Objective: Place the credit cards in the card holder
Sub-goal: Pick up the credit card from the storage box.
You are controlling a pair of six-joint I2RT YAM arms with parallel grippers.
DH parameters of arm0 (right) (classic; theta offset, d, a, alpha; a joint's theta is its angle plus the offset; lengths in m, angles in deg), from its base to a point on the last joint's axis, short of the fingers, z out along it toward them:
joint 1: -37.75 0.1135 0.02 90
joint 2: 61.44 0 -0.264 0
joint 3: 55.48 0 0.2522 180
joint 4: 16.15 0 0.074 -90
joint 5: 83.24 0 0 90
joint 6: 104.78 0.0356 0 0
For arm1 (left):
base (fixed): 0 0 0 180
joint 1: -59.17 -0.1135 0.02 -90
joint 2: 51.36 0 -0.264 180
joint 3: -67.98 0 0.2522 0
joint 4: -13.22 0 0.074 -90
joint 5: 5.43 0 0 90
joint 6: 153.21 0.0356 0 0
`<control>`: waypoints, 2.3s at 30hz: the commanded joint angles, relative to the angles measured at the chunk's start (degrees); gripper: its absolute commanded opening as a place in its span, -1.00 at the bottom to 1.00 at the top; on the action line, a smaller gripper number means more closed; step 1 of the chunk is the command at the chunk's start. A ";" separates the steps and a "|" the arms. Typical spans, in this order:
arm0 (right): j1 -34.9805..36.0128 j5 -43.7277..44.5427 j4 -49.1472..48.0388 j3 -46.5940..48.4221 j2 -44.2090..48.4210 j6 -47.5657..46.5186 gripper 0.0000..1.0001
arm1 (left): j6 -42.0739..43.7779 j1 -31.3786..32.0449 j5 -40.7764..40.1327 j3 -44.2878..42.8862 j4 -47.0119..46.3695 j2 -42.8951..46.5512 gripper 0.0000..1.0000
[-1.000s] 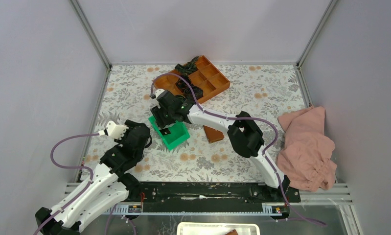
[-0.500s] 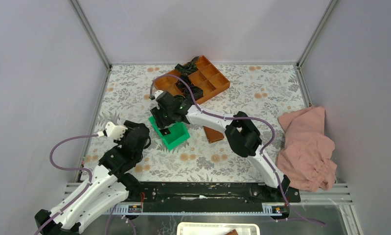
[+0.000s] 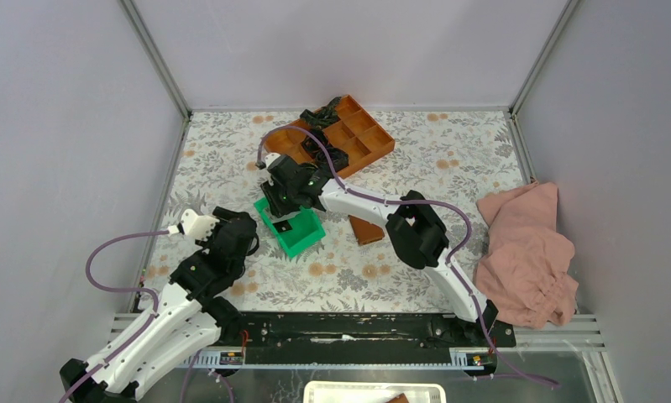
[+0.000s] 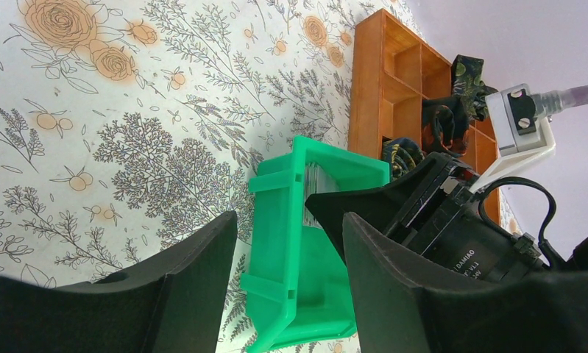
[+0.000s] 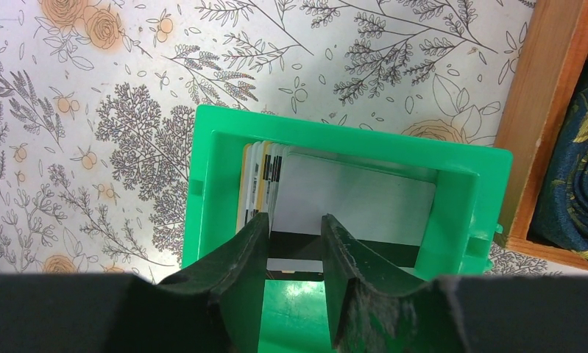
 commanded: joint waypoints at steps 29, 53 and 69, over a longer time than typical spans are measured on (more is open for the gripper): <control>-0.26 -1.00 0.49 -1.67 6.52 -0.23 -0.29 | -0.87 0.26 -1.21 -0.29 -1.42 -0.98 0.25; -1.44 4.39 1.70 -2.68 7.59 -2.65 -0.33 | -0.60 0.27 -1.04 0.14 -2.30 -1.17 0.24; -1.34 13.21 4.24 -2.03 7.24 -7.00 -0.38 | -1.09 0.29 -1.04 0.41 -2.47 -1.83 0.24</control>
